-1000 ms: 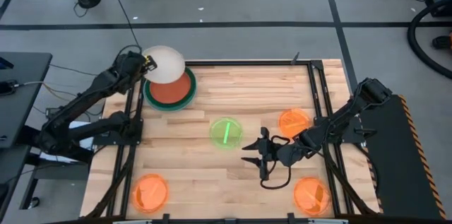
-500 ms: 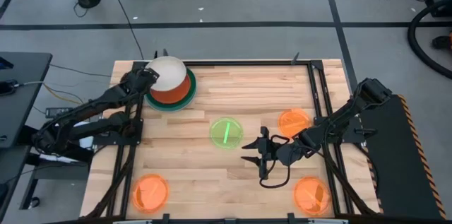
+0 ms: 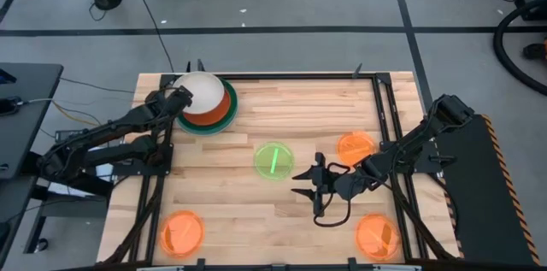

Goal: Stack plastic plates
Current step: Stack the white plate on top of the orange plate

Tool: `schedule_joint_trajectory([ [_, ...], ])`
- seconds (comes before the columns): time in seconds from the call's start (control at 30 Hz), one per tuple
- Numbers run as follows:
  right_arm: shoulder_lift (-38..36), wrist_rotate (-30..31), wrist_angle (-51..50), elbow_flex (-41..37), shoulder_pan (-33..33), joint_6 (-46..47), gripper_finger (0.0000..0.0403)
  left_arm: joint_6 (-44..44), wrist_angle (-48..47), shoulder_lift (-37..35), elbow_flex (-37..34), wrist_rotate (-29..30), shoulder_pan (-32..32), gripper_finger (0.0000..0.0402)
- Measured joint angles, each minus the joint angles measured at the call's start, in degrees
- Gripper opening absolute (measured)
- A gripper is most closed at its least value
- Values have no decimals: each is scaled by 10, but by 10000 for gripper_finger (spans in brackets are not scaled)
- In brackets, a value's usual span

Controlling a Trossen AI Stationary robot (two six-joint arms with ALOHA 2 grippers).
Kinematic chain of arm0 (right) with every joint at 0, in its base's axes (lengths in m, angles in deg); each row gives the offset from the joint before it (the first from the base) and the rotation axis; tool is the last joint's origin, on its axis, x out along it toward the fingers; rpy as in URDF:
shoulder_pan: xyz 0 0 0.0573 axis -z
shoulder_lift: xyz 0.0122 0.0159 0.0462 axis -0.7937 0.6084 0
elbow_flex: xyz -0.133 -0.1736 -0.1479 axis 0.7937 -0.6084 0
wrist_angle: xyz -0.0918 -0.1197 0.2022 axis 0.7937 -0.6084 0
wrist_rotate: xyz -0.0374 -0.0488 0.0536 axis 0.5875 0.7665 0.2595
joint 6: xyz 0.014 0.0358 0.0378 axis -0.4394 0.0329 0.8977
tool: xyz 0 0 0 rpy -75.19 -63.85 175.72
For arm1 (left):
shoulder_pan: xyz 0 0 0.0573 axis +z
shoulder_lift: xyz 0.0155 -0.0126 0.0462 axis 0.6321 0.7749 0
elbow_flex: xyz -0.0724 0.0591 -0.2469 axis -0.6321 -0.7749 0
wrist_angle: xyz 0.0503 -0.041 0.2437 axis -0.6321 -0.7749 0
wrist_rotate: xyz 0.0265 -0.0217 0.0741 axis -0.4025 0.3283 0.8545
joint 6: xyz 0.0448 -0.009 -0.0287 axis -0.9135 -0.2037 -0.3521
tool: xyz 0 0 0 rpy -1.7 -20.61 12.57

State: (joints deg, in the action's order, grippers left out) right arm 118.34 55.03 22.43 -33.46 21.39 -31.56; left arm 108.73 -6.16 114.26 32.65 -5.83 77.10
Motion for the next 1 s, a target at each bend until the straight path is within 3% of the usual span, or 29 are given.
schedule_joint_trajectory([
  [0.57, 0, 0, 0, 0, 3, 0, 173, 54, 24, 95, 0, 28, -85, 22],
  [1.0, 0, -4, 0, 0, 3, 0, 174, 76, 22, 143, 0, 33, -87, 33],
])
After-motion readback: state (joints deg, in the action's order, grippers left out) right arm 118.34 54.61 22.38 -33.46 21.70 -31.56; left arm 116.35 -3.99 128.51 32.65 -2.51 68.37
